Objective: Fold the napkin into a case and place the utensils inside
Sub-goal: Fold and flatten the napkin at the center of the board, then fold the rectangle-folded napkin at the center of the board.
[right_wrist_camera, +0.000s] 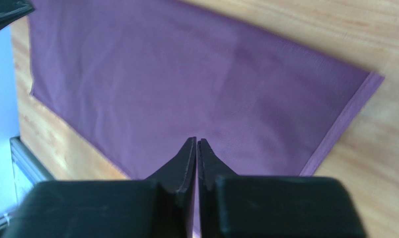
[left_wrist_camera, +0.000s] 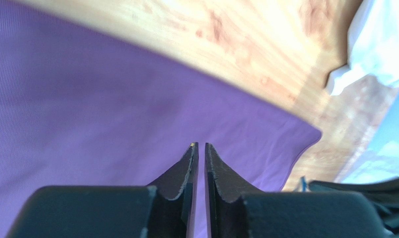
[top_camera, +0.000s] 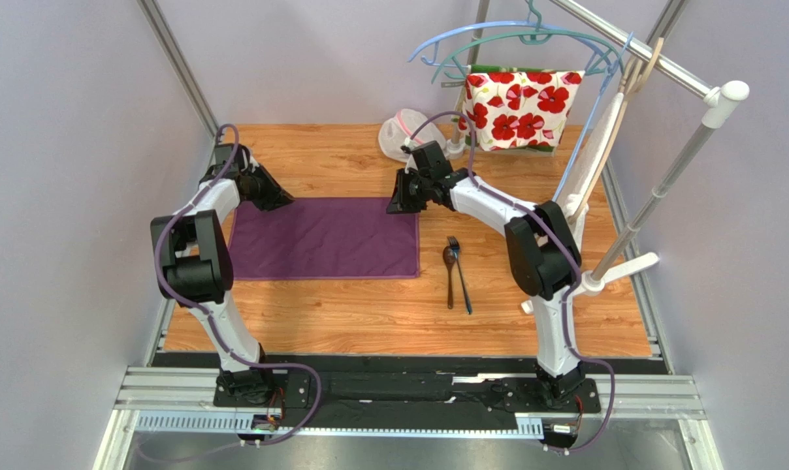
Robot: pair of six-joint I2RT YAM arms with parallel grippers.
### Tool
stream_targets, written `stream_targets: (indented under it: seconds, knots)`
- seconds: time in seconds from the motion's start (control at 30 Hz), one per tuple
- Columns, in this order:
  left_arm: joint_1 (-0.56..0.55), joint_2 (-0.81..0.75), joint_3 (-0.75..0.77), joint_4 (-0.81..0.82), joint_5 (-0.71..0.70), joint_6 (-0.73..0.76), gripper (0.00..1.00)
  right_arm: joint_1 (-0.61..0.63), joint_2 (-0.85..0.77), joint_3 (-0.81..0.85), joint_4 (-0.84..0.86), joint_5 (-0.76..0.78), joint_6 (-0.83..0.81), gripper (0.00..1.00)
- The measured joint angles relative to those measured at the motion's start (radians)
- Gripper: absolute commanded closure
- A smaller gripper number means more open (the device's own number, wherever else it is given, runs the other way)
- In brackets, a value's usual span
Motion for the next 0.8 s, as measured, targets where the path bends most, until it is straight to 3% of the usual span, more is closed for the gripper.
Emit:
stream_targets:
  seconds: [0.6, 0.7, 0.8]
  knots:
    - [0.175, 0.23, 0.165, 0.035, 0.042, -0.023, 0.86, -0.11, 0.278, 0.207, 0.079, 0.031, 0.0, 0.98]
    - [0.199, 0.28, 0.242, -0.01, 0.02, 0.0, 0.87, -0.122, 0.289, 0.238, 0.07, 0.057, -0.019, 0.93]
    - [0.211, 0.342, 0.364, -0.074, -0.023, 0.034, 0.82, -0.123, 0.296, 0.272, 0.031, 0.081, -0.039, 0.73]
